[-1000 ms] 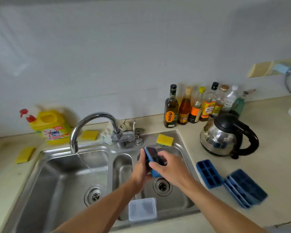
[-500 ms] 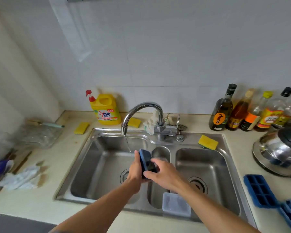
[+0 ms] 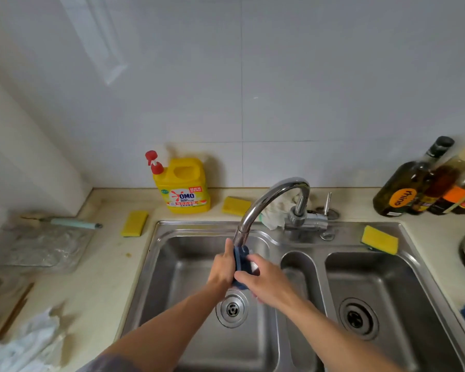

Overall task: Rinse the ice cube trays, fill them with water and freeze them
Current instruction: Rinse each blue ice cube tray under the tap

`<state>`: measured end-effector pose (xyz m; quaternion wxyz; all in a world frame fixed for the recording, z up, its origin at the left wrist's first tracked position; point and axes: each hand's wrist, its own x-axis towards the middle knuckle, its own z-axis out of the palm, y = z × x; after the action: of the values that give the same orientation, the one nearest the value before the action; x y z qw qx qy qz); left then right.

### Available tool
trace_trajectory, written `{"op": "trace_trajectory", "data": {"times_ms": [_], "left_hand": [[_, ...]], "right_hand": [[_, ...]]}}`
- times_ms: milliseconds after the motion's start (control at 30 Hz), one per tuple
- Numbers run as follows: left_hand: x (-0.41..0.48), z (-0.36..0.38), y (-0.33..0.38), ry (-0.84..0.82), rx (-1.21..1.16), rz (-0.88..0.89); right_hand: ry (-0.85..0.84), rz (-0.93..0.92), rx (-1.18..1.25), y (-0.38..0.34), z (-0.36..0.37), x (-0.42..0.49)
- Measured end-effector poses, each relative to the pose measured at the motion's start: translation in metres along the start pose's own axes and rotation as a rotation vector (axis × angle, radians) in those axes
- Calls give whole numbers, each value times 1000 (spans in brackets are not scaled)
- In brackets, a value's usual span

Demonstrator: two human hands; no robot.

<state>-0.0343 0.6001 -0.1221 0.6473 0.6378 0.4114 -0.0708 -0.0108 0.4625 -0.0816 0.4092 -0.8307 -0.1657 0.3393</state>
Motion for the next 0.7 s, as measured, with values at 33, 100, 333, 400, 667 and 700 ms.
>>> {"op": "trace_trajectory", "data": {"times_ms": [33,100,333,400,667,700], "left_hand": [[10,-3,2,-15,27,3],[25,-5,4,-39,75,2],[49,8,8,-119,252,45],[47,14,9,-136,275,53],[41,18,17,-172,331,95],[39,19,18,-163,318,82]], "right_hand": [[9,14,20,-2,3,7],[18,52,43,-2,5,19],[67,139,133,10,-1,31],[65,150,141,15,-3,30],[106,156,211,19,-1,27],[109,152,219,18,-3,27]]}}
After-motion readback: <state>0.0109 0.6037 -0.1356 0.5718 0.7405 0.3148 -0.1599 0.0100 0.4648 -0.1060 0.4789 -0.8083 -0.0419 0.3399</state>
